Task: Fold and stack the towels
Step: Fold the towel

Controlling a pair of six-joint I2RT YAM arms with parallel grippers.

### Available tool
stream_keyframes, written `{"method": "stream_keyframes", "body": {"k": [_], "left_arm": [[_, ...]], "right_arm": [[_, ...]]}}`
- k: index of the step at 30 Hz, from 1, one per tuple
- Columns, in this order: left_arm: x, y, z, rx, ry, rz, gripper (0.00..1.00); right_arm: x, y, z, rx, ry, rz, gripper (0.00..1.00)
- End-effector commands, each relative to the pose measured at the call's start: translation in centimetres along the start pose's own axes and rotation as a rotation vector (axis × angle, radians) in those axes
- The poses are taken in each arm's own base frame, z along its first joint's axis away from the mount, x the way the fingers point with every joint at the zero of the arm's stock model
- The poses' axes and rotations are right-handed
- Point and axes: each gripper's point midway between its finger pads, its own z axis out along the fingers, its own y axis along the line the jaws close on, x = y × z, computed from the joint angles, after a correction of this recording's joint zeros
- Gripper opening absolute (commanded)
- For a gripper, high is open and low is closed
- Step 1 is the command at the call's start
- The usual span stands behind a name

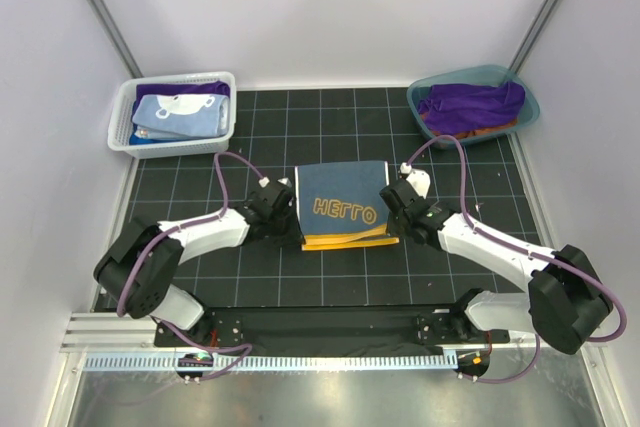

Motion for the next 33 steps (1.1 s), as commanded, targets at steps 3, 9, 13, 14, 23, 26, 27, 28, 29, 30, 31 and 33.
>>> {"method": "stream_keyframes", "body": {"k": [3, 9, 13, 14, 23, 26, 27, 28, 29, 30, 31, 33], "left_arm": [[-0.5, -1.3, -0.1, 0.045, -0.022, 0.001, 0.14], [-1.2, -2.1, -0.9, 0.066, -0.039, 0.005, 0.00], [-1.6, -2.8, -1.8, 0.084, -0.049, 0.007, 0.00], [-1.9, -3.1, -2.1, 0.091, -0.057, 0.009, 0.00], [-2.5, -4.6, -4.2, 0.145, -0.079, 0.014, 0.00], [-1.8, -4.3, -3.8, 0.137, -0.066, 0.014, 0.00], [-1.6, -4.2, -3.6, 0.135, -0.063, 0.011, 0.00], [-1.0, -3.8, -3.2, 0.127, -0.047, 0.006, 0.00], [-0.6, -3.7, -2.9, 0.124, -0.040, 0.006, 0.00], [-0.5, -3.8, -2.6, 0.129, -0.038, 0.007, 0.00], [-0.2, -3.7, -2.4, 0.126, -0.032, 0.004, 0.00], [0.8, -3.0, -1.5, 0.107, -0.006, 0.003, 0.00]], "right_arm": [[-0.8, 0.6, 0.1, -0.011, -0.035, 0.020, 0.07], [-1.5, 0.8, -0.2, -0.011, -0.049, 0.017, 0.07], [-2.5, 0.7, -0.9, 0.003, -0.070, 0.010, 0.07], [-2.7, 0.6, -1.2, 0.011, -0.074, 0.004, 0.07], [-4.5, 0.2, -2.9, 0.026, -0.121, 0.007, 0.08], [-3.5, -0.2, -2.3, 0.033, -0.103, 0.005, 0.08], [-3.2, -0.3, -2.1, 0.036, -0.098, 0.011, 0.08], [-2.8, -0.5, -1.8, 0.044, -0.091, 0.010, 0.08], [-2.2, -0.8, -1.3, 0.050, -0.083, 0.009, 0.08], [-1.9, -0.9, -1.1, 0.053, -0.079, 0.011, 0.08], [-1.5, -1.1, -0.6, 0.065, -0.066, 0.004, 0.08], [-0.6, -1.4, 0.1, 0.071, -0.049, 0.001, 0.08]]}}
